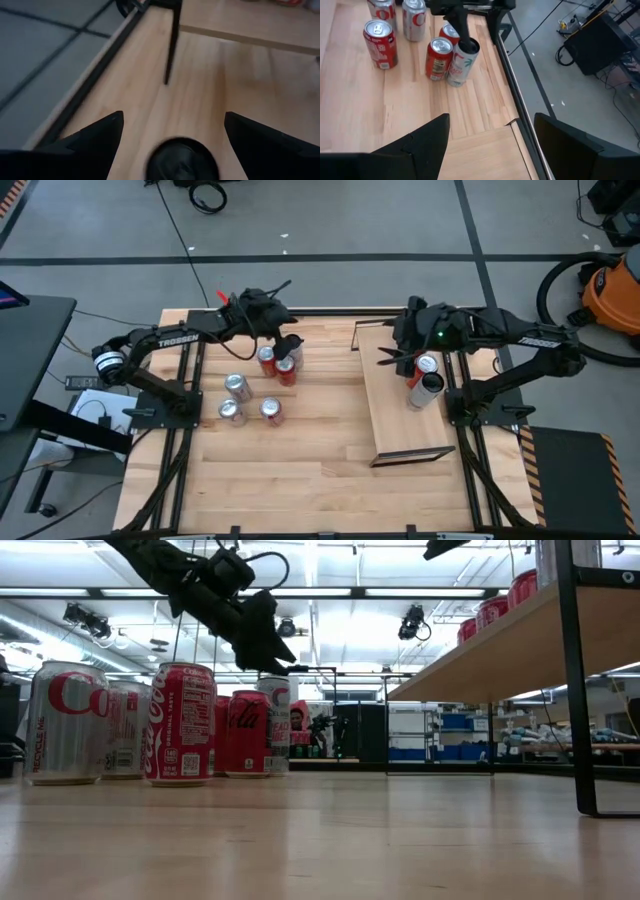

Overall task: Place canned beverage on shelf
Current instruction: Put the white pink soda can on the shelf aligned with the other white pink soda can

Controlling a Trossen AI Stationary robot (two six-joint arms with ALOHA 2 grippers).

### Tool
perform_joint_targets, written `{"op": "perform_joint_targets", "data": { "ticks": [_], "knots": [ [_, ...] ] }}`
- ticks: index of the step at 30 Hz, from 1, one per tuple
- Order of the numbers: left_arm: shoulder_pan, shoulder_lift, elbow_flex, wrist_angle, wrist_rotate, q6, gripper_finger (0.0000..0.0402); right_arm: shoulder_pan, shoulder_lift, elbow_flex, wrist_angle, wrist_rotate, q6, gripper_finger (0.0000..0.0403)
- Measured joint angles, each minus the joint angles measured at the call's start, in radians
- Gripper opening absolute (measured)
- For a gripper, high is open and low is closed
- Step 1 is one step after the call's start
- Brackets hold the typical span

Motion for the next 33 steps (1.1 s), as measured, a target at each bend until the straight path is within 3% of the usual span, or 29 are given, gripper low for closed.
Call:
{"op": "perform_joint_targets", "data": {
  "ticks": [10, 25, 33],
  "knots": [
    [-0.03, 0.002, 0.0, -0.066, -0.101, 0.044, 0.0357, 0.0, 0.01, 0.0, 0.001, -0.006, 0.005, 0.0299],
    [-0.057, 0.004, 0.0, -0.107, -0.085, 0.054, 0.0357, 0.0, 0.01, 0.0, 0.001, -0.025, 0.026, 0.0299],
    [-0.069, 0.031, 0.002, -0.138, -0.158, 0.09, 0.0357, 0.0, 0.01, 0.0, 0.016, -0.025, 0.025, 0.0299]
  ]
}}
